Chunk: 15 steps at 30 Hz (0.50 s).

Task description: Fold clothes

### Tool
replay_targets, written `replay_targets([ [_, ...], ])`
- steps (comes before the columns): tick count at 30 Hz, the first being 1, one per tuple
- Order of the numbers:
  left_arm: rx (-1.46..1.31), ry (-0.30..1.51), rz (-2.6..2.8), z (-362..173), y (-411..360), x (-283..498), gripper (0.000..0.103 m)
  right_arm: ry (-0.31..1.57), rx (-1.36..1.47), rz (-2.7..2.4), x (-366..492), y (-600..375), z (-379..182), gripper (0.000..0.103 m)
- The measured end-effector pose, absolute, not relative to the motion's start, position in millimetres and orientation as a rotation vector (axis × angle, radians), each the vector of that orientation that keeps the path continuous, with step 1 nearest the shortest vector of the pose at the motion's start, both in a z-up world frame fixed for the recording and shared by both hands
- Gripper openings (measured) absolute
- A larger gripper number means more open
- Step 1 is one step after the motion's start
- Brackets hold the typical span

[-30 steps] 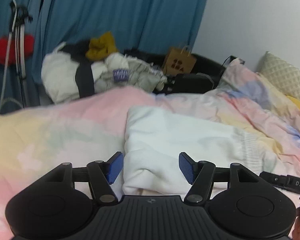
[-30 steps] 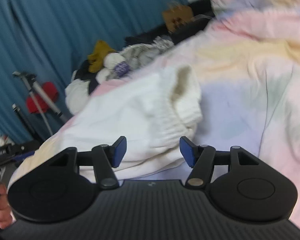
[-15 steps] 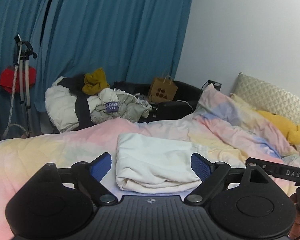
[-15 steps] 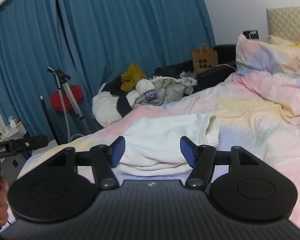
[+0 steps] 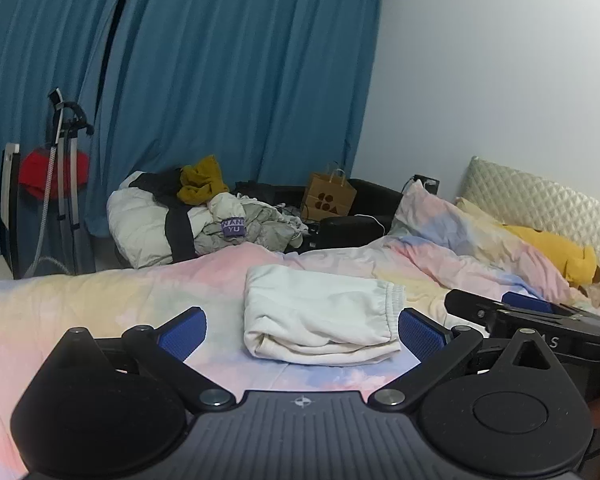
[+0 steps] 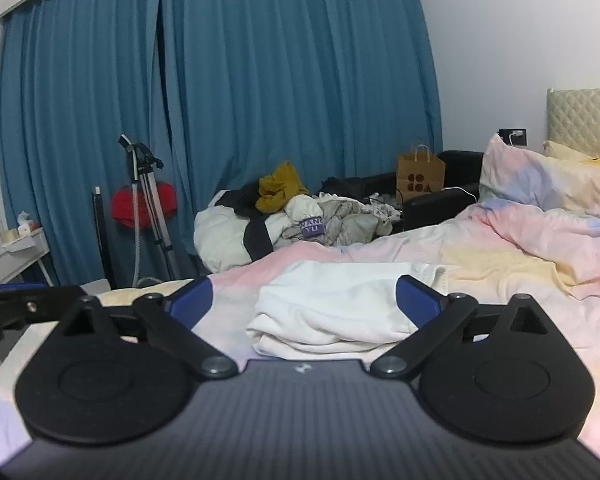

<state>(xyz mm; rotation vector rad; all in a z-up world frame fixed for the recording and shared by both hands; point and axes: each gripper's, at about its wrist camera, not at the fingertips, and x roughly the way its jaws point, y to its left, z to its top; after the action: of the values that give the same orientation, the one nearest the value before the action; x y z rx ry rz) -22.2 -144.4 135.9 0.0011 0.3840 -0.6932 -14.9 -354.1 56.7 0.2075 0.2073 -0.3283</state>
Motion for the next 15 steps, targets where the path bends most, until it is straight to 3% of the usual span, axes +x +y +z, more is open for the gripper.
replay_targets([
  [15,0.064,0.417,-0.626,87.3,-148.8,9.9,0.103,0.292,0.228,-0.469,19.5,-374.0,-12.1,0.103],
])
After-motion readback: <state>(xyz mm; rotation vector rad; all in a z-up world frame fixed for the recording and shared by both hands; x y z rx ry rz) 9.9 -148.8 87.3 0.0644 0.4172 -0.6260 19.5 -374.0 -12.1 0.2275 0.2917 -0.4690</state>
